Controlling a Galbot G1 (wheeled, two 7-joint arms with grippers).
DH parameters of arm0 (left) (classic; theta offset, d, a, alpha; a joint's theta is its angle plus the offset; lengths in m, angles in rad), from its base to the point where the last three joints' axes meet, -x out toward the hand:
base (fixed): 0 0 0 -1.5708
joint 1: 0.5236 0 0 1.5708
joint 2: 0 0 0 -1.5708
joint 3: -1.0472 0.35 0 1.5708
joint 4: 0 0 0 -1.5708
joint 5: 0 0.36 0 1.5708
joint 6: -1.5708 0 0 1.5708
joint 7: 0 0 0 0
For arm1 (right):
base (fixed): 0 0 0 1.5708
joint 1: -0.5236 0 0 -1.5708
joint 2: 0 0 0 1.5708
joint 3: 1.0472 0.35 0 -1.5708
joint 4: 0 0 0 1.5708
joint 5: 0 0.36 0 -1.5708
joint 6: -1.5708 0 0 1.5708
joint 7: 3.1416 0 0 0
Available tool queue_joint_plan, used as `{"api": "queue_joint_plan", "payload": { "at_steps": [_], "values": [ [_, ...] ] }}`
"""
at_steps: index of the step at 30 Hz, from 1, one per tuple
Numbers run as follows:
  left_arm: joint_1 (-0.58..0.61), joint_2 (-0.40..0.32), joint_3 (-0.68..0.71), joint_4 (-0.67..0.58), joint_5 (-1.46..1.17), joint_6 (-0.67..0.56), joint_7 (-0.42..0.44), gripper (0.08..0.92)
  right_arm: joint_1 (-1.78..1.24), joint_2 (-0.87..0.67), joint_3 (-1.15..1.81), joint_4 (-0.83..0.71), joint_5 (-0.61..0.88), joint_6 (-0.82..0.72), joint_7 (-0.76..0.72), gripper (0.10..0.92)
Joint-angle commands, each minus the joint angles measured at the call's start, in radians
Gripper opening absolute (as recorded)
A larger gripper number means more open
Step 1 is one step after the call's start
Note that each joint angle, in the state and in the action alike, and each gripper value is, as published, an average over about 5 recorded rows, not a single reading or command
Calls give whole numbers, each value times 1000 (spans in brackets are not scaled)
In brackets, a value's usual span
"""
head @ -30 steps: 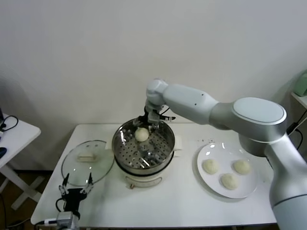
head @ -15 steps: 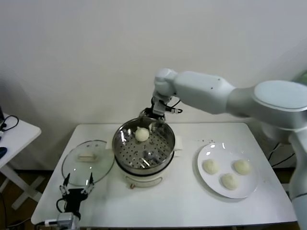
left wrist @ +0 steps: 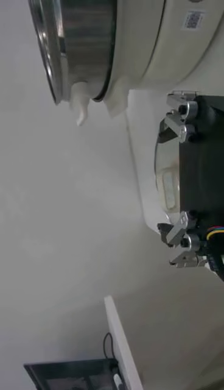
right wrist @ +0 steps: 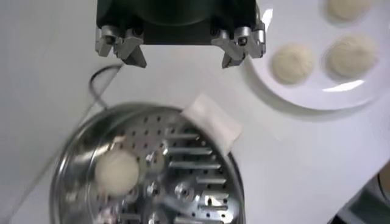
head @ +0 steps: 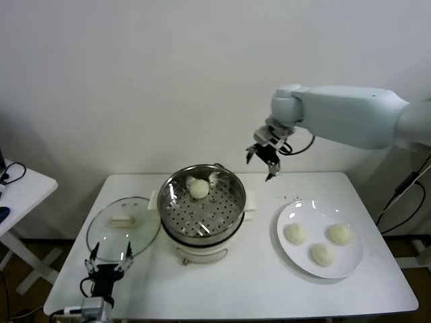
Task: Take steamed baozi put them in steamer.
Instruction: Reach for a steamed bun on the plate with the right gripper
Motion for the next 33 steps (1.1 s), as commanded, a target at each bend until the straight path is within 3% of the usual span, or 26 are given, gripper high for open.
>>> {"api": "queue_joint_plan", "payload": {
  "at_steps": [1,13,33],
  "values": [
    [-3,1,-4,8,-1,1,0,823,-73,-219,-36,102,50,-251,69,823],
    [-2,0,-16,24,-1,-8,-2,823,-234,-273,62,128,7,-351,138,823],
    [2,-3,-25,35,16,-14,-2,823,-413,-263,196,66,-111,-337,128,823]
  ]
}}
